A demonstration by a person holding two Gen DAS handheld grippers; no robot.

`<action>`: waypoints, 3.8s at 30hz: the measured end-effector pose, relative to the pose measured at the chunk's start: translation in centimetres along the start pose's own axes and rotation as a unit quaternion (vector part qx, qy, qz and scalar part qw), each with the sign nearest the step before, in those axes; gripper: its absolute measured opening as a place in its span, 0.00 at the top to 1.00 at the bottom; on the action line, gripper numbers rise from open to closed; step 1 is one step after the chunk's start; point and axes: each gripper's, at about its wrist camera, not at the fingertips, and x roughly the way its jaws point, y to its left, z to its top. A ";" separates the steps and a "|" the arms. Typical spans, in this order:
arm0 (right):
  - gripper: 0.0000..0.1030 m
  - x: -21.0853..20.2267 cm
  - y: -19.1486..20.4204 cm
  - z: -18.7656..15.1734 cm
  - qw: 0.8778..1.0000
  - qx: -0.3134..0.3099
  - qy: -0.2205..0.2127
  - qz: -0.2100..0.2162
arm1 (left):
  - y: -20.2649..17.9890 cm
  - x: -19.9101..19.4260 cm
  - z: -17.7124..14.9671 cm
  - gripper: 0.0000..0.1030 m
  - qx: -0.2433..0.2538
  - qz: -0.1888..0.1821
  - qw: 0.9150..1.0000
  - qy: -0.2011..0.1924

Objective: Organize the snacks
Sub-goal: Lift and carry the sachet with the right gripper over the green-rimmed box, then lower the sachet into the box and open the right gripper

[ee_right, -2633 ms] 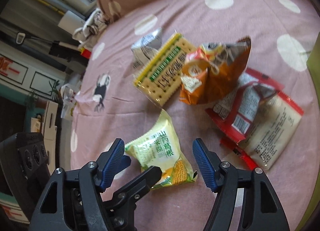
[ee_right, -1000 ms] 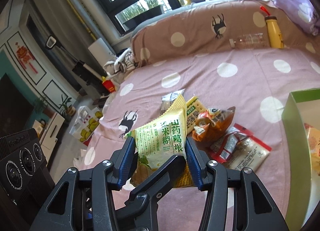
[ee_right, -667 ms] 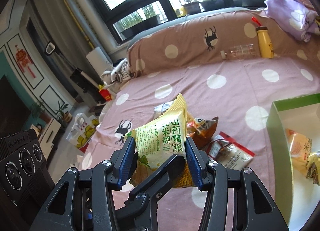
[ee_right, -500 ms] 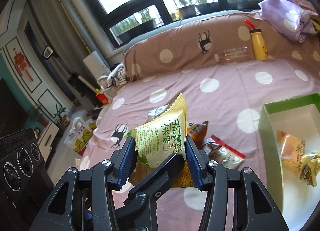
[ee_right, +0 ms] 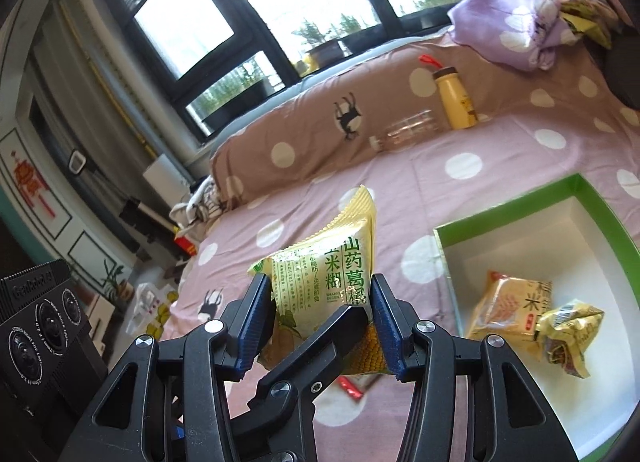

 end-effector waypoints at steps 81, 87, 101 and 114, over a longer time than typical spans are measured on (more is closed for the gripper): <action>0.48 -0.7 -14.8 -0.6 0.972 0.206 0.042 -0.102 | -7.1 12.7 -1.3 0.70 0.000 -0.091 0.979 0.184; 0.48 -0.7 -15.2 -0.7 0.971 0.212 0.044 -0.104 | -7.3 13.0 -1.5 0.70 0.000 -0.088 0.977 0.194; 0.48 -0.7 -16.4 -0.9 0.967 0.228 0.043 -0.107 | -7.7 14.1 -1.6 0.69 -0.004 -0.090 0.971 0.219; 0.48 -1.2 -16.3 -0.9 0.962 0.228 0.040 -0.141 | -7.5 13.6 -1.8 0.50 -0.013 -0.054 0.970 0.235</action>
